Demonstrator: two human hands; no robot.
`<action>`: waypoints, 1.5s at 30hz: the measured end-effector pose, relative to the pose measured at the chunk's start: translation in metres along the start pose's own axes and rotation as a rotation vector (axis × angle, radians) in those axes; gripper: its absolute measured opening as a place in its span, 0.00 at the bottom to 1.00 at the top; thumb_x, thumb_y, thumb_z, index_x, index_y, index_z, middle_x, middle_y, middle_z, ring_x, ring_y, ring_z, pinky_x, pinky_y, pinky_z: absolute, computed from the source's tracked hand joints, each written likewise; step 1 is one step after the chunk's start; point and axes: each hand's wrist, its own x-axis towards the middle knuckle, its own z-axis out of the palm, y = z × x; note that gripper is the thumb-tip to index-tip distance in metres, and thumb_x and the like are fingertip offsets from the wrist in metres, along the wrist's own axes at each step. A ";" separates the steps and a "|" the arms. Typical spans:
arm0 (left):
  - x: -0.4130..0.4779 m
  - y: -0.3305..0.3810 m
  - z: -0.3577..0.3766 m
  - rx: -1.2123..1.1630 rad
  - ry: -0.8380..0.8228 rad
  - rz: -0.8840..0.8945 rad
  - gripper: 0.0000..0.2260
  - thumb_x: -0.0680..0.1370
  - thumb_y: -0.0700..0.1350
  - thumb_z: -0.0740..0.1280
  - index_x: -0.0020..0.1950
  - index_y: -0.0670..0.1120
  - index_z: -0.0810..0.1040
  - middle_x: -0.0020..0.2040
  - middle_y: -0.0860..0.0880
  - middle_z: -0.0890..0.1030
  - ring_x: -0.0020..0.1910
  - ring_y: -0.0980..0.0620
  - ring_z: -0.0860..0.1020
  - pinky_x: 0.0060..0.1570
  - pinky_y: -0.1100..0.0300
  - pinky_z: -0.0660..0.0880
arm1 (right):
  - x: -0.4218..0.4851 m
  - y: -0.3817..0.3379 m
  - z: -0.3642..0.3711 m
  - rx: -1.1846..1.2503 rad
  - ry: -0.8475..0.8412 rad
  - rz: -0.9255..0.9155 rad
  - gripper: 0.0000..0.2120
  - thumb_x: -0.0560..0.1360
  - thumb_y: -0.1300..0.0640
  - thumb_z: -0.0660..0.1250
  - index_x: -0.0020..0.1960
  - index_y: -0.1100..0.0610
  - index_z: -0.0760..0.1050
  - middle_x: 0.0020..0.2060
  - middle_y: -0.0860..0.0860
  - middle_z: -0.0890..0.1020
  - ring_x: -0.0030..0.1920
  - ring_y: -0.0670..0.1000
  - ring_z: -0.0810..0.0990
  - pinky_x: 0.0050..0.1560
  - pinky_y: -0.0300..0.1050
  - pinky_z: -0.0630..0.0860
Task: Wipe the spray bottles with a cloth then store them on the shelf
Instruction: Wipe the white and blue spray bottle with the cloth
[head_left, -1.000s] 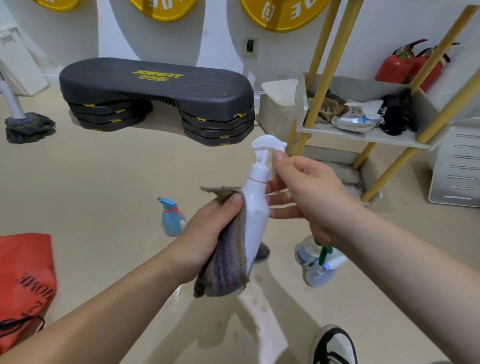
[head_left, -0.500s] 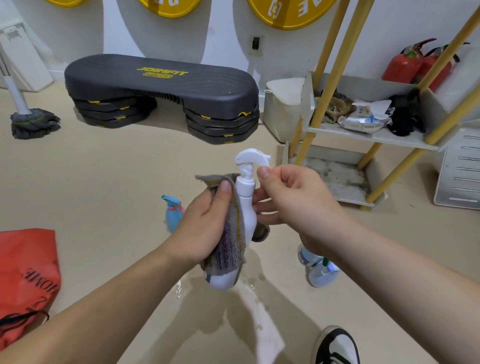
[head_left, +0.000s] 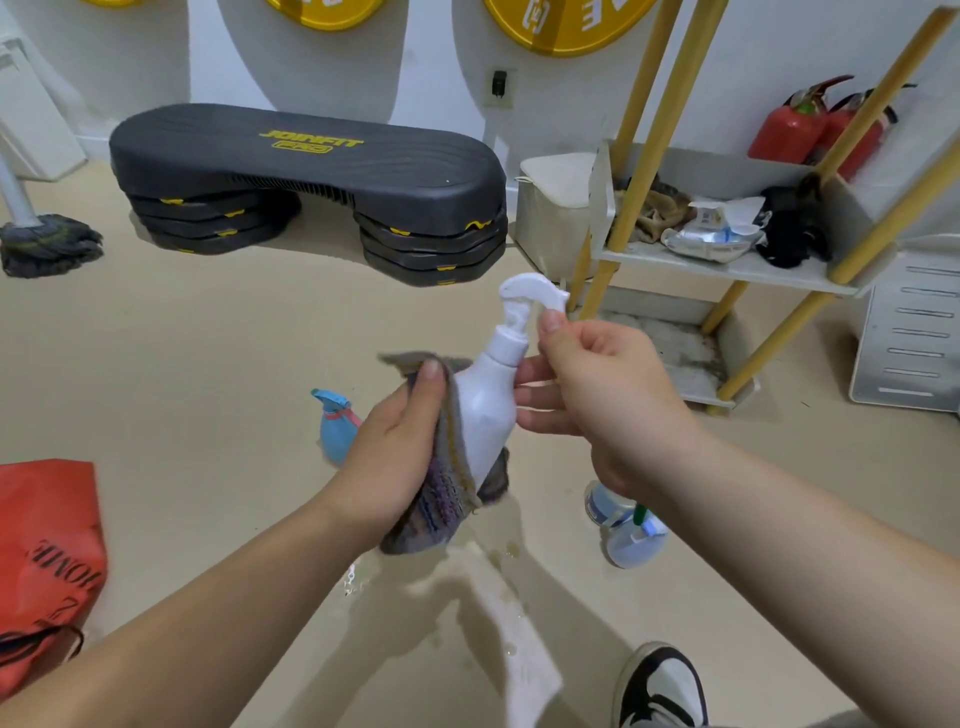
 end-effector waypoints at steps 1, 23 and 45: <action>0.001 -0.008 0.000 0.013 0.009 -0.095 0.22 0.86 0.62 0.54 0.58 0.50 0.83 0.48 0.55 0.88 0.47 0.63 0.85 0.49 0.66 0.78 | 0.002 -0.001 -0.004 0.016 0.037 0.012 0.19 0.85 0.48 0.63 0.51 0.65 0.77 0.35 0.55 0.82 0.33 0.54 0.82 0.46 0.59 0.85; -0.016 0.001 0.015 0.489 0.123 0.439 0.15 0.85 0.57 0.52 0.51 0.52 0.74 0.46 0.55 0.79 0.47 0.54 0.76 0.46 0.53 0.73 | -0.009 0.011 0.008 -0.086 -0.057 0.002 0.24 0.84 0.47 0.64 0.51 0.71 0.75 0.44 0.64 0.85 0.43 0.60 0.87 0.46 0.54 0.87; -0.003 0.019 -0.014 -0.213 -0.336 -0.091 0.25 0.77 0.55 0.70 0.61 0.35 0.80 0.54 0.36 0.85 0.53 0.43 0.82 0.56 0.51 0.75 | -0.003 -0.016 -0.012 -0.190 -0.220 0.015 0.11 0.82 0.49 0.68 0.58 0.55 0.80 0.45 0.56 0.81 0.35 0.52 0.79 0.38 0.53 0.81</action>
